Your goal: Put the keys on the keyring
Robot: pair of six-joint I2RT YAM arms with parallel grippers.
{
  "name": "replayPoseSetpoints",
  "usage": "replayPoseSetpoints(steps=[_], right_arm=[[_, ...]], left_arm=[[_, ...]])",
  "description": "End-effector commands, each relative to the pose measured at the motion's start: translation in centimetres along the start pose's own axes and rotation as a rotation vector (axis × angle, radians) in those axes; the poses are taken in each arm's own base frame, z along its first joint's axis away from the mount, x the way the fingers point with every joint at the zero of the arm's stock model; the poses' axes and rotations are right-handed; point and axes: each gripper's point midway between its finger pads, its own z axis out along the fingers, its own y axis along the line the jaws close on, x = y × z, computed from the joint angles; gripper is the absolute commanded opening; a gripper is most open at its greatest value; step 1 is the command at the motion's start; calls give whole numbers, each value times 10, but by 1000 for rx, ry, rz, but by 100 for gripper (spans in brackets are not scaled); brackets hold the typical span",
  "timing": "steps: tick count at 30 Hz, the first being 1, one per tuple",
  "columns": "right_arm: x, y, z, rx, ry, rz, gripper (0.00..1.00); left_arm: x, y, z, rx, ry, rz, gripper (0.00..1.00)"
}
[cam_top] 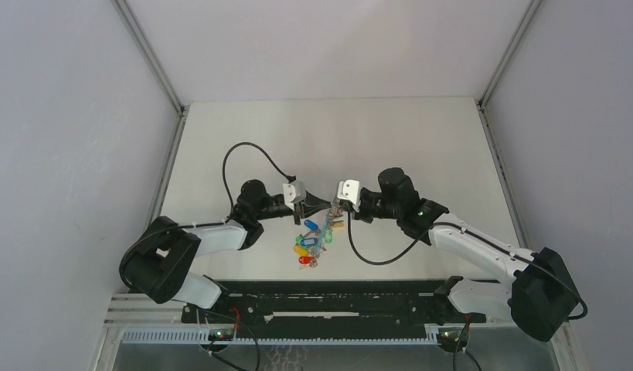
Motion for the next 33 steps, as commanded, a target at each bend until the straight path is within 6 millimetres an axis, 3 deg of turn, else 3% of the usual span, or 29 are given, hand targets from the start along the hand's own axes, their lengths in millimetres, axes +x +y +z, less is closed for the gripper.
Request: replayPoseSetpoints(steps=[1,11,33], right_arm=[[-29,-22,0,80,-62,-65,0],[-26,-29,2,154,-19,-99,0],[-30,-17,3,104,-27,-147,0]], left_arm=[[-9,-1,-1,14,-39,37,0],[-10,-3,0,24,-40,34,0],[-7,-3,1,32,-23,22,0]])
